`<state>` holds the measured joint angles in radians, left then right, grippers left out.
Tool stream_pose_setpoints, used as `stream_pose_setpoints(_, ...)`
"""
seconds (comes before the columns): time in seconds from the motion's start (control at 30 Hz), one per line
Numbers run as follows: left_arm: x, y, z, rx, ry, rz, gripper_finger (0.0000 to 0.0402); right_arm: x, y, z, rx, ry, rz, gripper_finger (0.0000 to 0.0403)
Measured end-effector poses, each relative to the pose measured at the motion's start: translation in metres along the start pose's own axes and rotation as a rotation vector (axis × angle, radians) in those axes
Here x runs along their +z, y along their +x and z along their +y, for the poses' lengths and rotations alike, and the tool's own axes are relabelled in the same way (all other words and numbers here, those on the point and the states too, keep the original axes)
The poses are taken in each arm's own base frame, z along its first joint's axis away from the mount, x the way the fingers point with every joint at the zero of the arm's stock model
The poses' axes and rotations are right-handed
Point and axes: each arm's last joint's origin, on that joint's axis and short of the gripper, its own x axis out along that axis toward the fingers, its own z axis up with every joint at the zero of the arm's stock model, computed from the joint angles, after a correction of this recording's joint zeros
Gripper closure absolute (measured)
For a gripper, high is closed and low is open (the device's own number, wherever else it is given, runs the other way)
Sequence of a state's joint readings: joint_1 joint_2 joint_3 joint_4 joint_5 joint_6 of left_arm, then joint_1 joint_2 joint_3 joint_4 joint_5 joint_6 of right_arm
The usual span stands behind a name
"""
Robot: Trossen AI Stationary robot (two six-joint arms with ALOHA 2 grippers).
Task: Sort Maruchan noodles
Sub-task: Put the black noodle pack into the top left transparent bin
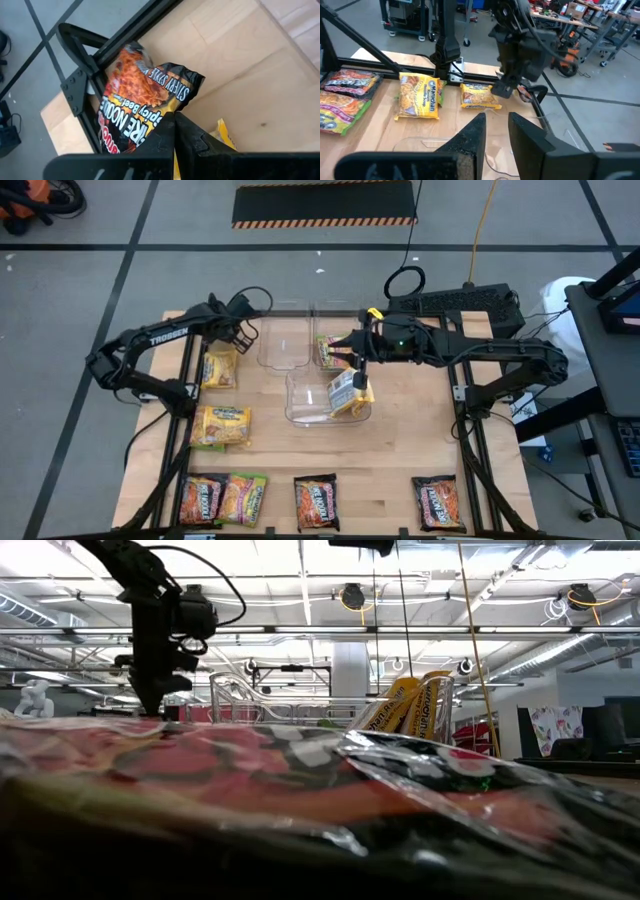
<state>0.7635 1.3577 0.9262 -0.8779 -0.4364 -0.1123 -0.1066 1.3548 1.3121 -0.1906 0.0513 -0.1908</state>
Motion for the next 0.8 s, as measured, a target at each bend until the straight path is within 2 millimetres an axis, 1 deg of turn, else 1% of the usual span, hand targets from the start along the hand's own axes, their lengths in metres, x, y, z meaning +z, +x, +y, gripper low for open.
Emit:
stream_pose_setpoints(0.07, 0.0, -0.004, 0.002, -0.011, -0.001, -0.002, 0.0401, -0.002, 0.002, -0.003, -0.008, 0.02, 0.01, 0.0326)
stream_pose_setpoints(0.2, -0.001, -0.011, 0.003, -0.055, -0.012, -0.009, 0.0401, -0.009, 0.013, -0.005, -0.015, 0.05, 0.05, 0.0326)
stream_pose_setpoints(0.5, -0.007, -0.017, -0.002, -0.091, -0.001, 0.011, 0.0401, -0.03, 0.045, -0.004, -0.004, 0.025, 0.131, 0.0326)
stream_pose_setpoints(0.6, -0.007, -0.018, -0.005, -0.127, -0.008, 0.01, 0.0401, -0.033, 0.056, -0.003, 0.023, 0.024, 0.111, 0.0326)
stream_pose_setpoints(0.67, -0.007, -0.018, -0.006, -0.138, -0.01, 0.01, 0.0401, -0.032, 0.061, -0.005, 0.033, 0.024, 0.072, 0.0326)
stream_pose_setpoints(0.8, -0.007, -0.02, -0.009, -0.164, -0.02, 0.011, 0.0401, -0.038, 0.072, -0.007, 0.044, 0.021, 0.064, 0.0326)
